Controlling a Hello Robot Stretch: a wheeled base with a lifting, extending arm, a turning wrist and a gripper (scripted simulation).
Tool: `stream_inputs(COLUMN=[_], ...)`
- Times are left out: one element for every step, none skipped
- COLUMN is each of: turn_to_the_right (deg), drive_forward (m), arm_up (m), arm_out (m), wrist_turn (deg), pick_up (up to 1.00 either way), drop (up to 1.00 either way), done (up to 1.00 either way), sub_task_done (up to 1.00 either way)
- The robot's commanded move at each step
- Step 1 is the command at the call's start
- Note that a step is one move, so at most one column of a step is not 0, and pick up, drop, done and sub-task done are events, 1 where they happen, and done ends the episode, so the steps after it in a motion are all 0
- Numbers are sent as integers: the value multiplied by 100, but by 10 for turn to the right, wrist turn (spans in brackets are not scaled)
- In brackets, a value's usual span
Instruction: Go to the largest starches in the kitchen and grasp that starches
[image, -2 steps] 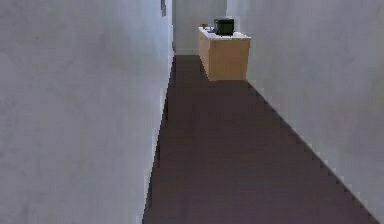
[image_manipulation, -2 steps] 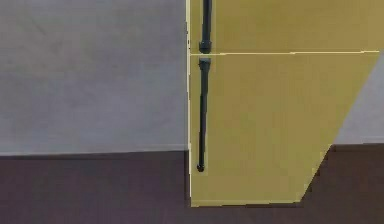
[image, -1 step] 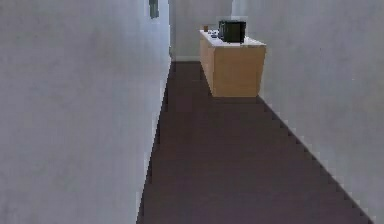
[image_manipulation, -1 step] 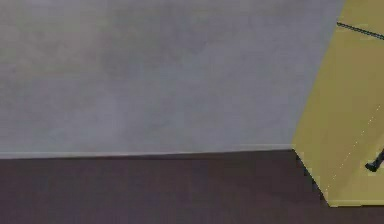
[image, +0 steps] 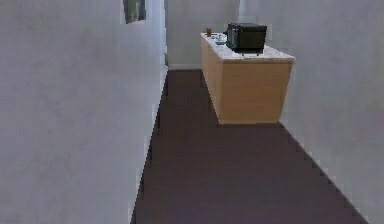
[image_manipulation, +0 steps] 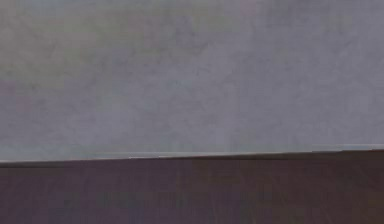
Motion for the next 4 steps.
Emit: stream_inputs(turn_to_the_right=[0, 0, 0, -30], drive_forward=[100, 100, 100, 0], arm_up=[0, 0, 0, 0], arm_out=[0, 0, 0, 0], wrist_turn=[0, 0, 0, 0], pick_up=[0, 0, 0, 0], drop=[0, 0, 0, 0], done=[0, 0, 0, 0], sub_task_done=[0, 0, 0, 0])
